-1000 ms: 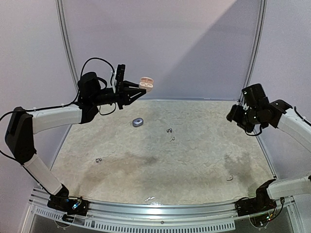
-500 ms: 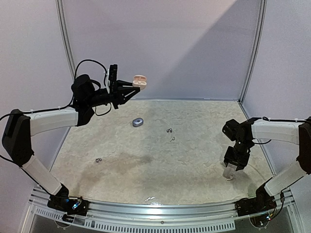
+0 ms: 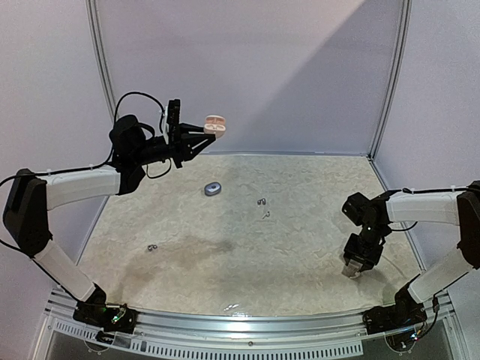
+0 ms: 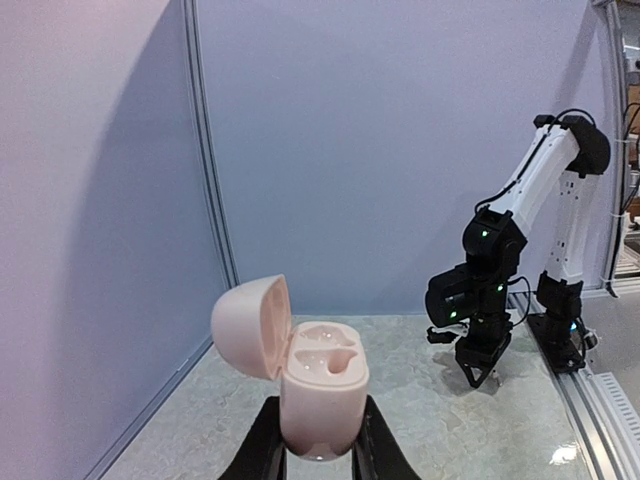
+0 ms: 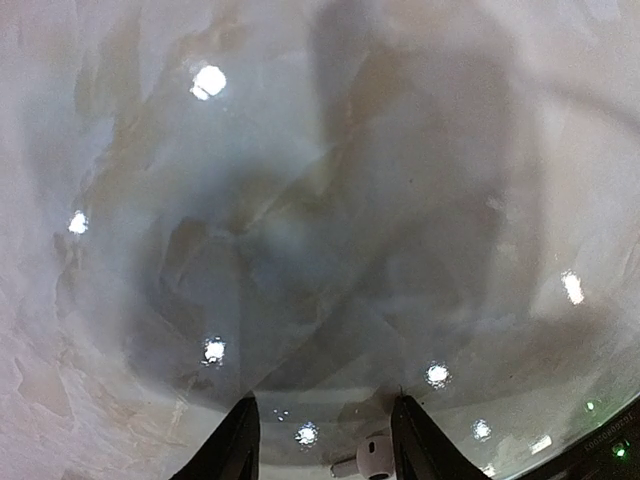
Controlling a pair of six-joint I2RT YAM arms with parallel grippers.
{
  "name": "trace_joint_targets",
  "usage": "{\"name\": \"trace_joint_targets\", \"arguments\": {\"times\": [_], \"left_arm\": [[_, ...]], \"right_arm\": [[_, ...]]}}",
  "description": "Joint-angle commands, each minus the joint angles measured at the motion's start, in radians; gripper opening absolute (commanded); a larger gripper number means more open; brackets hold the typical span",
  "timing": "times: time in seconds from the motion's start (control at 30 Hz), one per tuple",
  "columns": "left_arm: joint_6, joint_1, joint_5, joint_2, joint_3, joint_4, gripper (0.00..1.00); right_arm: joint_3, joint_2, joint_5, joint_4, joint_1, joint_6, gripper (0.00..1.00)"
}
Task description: Insert the wireless bluetooth earbuds into the charging case
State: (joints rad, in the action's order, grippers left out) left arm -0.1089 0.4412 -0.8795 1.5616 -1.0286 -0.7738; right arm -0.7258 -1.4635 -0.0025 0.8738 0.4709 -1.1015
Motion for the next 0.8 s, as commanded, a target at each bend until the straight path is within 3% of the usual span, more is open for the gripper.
{"name": "trace_joint_targets", "arguments": {"times": [0.0,0.33,0.77], "left_arm": [[0.011,-0.013,-0.001,-0.009,0.002,-0.008,0.0],[-0.002,-0.026,0.001,-0.007,0.005,-0.016,0.0],[0.018,-0.039,0.004,-0.003,0.004,-0.019,0.0]], "right_arm": [[0.036,0.004,-0.011,0.027,0.019,-0.026,0.46],[0.007,0.028,0.1,0.14,0.042,-0.165,0.5],[0.03,-0.005,0.014,0.034,0.061,-0.159,0.35]]}}
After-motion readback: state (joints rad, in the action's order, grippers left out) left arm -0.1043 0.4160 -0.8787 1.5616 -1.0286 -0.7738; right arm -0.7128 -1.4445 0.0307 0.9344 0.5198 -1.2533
